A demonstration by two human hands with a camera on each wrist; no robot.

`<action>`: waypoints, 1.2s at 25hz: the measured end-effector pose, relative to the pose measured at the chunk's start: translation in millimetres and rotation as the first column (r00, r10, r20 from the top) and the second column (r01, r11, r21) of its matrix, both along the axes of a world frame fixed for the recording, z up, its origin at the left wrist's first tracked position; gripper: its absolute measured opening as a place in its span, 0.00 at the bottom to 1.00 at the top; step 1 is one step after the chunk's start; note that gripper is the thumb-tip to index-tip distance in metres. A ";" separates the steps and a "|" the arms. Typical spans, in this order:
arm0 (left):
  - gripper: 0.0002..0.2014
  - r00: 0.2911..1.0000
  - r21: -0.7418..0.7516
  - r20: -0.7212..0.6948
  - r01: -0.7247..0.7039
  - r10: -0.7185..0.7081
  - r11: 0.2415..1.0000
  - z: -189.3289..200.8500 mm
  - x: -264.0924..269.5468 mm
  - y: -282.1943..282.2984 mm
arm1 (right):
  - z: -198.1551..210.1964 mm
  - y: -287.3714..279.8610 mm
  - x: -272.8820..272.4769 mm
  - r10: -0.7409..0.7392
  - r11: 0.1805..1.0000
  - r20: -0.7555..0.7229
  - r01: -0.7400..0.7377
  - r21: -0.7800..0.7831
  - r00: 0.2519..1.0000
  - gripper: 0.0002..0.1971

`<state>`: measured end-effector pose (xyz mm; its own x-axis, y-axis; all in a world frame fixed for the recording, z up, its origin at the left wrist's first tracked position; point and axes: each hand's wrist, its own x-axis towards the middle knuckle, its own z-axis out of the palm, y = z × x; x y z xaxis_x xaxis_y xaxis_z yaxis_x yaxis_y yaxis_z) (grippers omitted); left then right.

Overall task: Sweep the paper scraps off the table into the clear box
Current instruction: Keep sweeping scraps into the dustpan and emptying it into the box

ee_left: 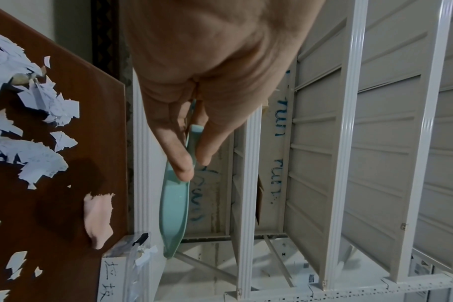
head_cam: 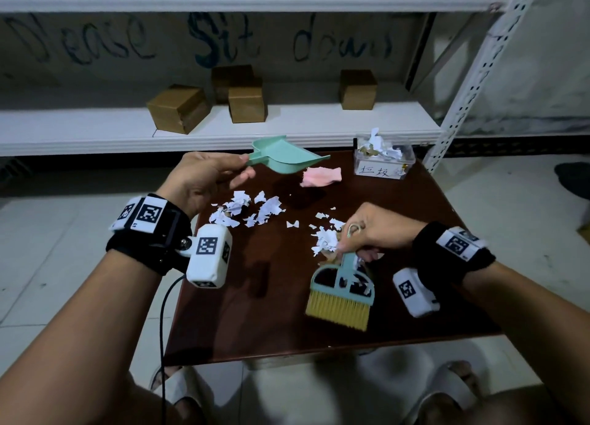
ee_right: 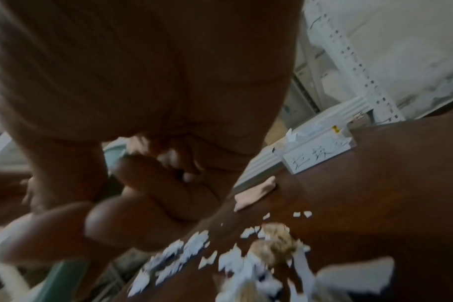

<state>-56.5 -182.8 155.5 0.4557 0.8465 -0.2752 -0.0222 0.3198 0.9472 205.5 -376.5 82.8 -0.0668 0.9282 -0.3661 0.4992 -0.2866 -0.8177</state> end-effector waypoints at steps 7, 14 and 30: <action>0.08 1.000 -0.008 -0.004 0.031 -0.031 1.000 -1.3 4.0 -2.7 | -28.3 2.1 -25.9 0.228 0.967 0.124 -0.209 -0.144 0.966 0.11; 0.06 0.999 -0.006 -0.002 0.052 -0.052 0.999 -0.1 5.9 -6.3 | -28.0 11.6 -9.0 0.146 0.983 0.261 -0.109 -0.151 0.954 0.15; 0.09 0.992 -0.009 -0.041 0.115 -0.116 0.993 -9.5 10.9 -13.4 | 13.4 46.6 -2.9 -0.063 0.979 0.625 -0.073 0.189 0.778 0.14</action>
